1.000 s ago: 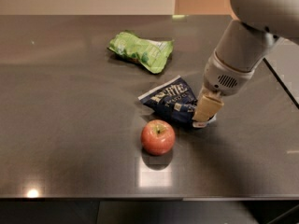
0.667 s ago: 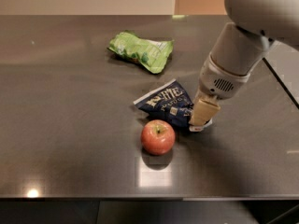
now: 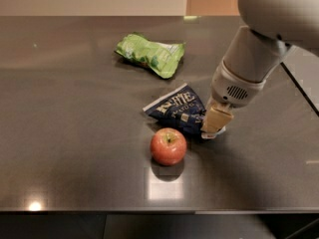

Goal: Move blue chip bag near apple

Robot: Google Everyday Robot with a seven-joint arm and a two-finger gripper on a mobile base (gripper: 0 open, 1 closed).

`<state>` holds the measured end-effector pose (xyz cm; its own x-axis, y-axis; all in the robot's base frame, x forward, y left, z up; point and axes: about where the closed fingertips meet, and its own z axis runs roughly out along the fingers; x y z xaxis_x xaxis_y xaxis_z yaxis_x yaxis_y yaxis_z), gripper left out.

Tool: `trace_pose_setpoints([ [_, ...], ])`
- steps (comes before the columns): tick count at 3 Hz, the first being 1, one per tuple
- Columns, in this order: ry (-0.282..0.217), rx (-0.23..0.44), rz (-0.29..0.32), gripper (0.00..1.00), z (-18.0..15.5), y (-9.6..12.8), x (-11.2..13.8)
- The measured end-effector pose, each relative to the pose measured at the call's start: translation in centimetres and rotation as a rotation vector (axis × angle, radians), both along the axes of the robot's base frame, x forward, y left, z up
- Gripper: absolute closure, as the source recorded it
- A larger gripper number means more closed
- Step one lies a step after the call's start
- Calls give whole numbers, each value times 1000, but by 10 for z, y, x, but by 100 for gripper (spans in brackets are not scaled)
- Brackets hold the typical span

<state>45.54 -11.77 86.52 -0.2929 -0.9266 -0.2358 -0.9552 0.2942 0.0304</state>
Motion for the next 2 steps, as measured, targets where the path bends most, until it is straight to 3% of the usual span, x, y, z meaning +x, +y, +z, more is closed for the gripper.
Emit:
trace_pose_setpoints([
  [1,-3,0,1,12,0,1,0],
  [2,-5,0,1,0,0,2,0],
])
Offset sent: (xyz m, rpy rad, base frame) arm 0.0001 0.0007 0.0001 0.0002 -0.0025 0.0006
